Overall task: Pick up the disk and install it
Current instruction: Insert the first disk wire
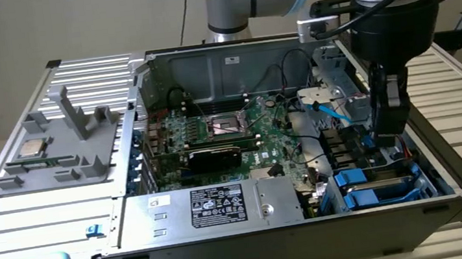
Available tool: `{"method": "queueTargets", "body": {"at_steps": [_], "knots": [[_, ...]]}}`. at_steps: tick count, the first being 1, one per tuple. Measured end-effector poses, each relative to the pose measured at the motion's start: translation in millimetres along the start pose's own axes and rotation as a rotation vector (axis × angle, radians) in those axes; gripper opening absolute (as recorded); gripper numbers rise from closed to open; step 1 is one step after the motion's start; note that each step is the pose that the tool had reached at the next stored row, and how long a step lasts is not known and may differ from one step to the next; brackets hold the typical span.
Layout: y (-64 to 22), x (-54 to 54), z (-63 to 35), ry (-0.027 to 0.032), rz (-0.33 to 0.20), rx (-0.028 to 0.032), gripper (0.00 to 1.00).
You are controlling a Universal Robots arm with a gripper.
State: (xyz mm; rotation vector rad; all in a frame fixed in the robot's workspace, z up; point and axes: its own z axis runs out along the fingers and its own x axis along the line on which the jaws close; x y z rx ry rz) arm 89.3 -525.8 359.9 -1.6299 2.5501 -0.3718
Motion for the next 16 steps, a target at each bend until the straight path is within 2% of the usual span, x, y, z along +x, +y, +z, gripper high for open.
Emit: {"method": "queueTargets", "body": {"at_steps": [9,16], "knots": [[-12.7,4.4,-35.1,-0.0008,0.001,0.0012,0.5],[-14.1,6.4,-37.1,-0.0008,0.002,0.0008,0.5]]}}
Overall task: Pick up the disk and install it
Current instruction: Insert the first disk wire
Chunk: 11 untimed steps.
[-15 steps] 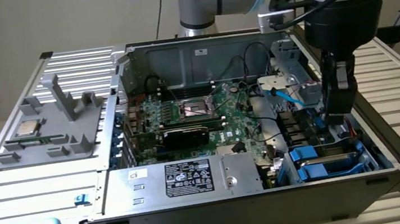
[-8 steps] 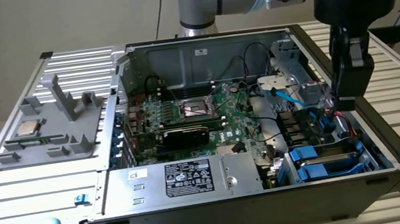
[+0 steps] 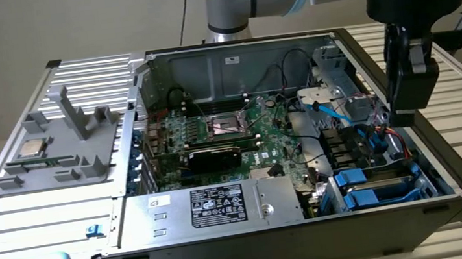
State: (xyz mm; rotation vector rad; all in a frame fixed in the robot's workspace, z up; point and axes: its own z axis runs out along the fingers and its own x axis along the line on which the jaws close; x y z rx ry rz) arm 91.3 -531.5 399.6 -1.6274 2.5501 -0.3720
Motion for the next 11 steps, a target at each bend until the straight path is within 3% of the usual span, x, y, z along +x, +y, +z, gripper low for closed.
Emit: {"method": "queueTargets", "body": {"at_steps": [11], "knots": [[-0.2,0.8,0.0,-0.0003,0.0,0.0001,0.5]]}}
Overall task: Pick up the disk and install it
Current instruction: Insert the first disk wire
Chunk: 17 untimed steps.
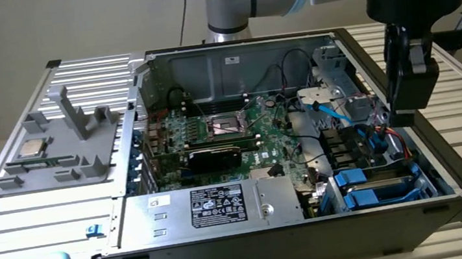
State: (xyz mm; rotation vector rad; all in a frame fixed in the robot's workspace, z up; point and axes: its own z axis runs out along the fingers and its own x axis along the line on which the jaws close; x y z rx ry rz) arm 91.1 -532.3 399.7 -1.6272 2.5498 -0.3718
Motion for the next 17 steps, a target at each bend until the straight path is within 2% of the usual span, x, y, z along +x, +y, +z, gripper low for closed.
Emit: {"method": "queueTargets", "body": {"at_steps": [6,9,13,17], "knots": [[-6.0,13.5,2.3,-0.0203,0.005,-0.0099,0.5],[-9.6,21.5,3.7,-0.0314,0.007,-0.0176,0.5],[-11.3,27.2,4.5,-0.0507,0.008,-0.0282,0.5],[-11.4,27.1,4.5,-0.0704,-0.039,-0.0317,0.5]]}}
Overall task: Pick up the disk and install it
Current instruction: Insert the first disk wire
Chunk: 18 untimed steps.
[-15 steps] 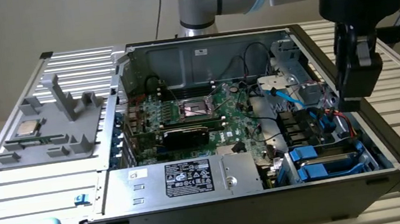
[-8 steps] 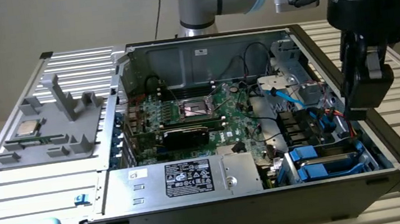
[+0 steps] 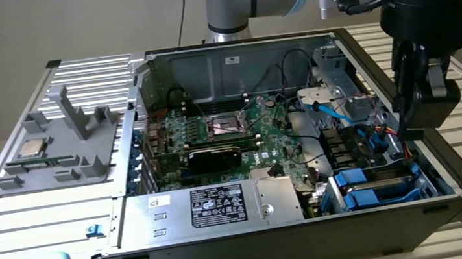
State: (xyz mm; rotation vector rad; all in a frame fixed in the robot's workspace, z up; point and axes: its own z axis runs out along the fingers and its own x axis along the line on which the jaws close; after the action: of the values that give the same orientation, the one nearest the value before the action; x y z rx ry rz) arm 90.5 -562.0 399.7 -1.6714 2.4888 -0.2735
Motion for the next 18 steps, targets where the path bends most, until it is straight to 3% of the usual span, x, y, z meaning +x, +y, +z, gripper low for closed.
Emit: {"method": "queueTargets", "body": {"at_steps": [4,12,15,18], "knots": [[0.2,0.1,0.3,-0.0134,-0.066,-0.0052,0.5],[0.4,0.6,1.6,-0.0106,-0.124,-0.0479,0.5],[0.2,1.4,2.3,-0.0045,-0.136,-0.0727,0.5],[-1.7,6.3,3.1,0.0057,-0.139,-0.1076,0.5]]}}
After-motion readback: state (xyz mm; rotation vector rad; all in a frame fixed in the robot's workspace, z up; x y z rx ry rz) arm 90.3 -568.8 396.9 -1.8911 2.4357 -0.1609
